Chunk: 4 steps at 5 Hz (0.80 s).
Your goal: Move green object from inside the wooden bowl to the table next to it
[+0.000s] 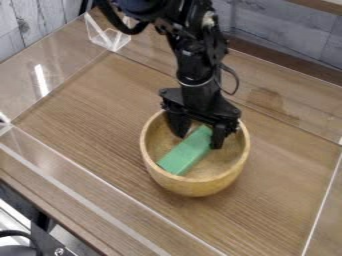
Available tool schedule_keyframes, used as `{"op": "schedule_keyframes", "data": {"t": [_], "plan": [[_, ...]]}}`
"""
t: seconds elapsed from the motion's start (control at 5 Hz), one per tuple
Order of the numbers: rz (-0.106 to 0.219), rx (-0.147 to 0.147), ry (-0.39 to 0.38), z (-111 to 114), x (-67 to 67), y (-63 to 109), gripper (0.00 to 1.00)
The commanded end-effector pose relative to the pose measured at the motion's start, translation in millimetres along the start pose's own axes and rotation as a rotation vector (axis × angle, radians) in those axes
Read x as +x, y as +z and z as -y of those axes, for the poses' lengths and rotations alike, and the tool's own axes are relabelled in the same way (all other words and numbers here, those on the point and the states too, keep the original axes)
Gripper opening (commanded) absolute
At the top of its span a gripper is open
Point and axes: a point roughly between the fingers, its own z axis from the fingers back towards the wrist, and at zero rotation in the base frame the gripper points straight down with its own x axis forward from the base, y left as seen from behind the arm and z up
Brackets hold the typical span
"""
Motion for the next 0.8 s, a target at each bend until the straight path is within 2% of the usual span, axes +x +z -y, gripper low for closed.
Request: {"op": "schedule_keyframes", "data": {"t": [0.0, 0.2, 0.6], "plan": [[0.039, -0.013, -0.028, -2, 7.6, 10.9, 1.0], [0.034, -0.018, -0.065, -5, 10.6, 11.3, 0.0], [0.057, -0.011, 0.064, -8, 8.9, 31.8, 0.0]]}}
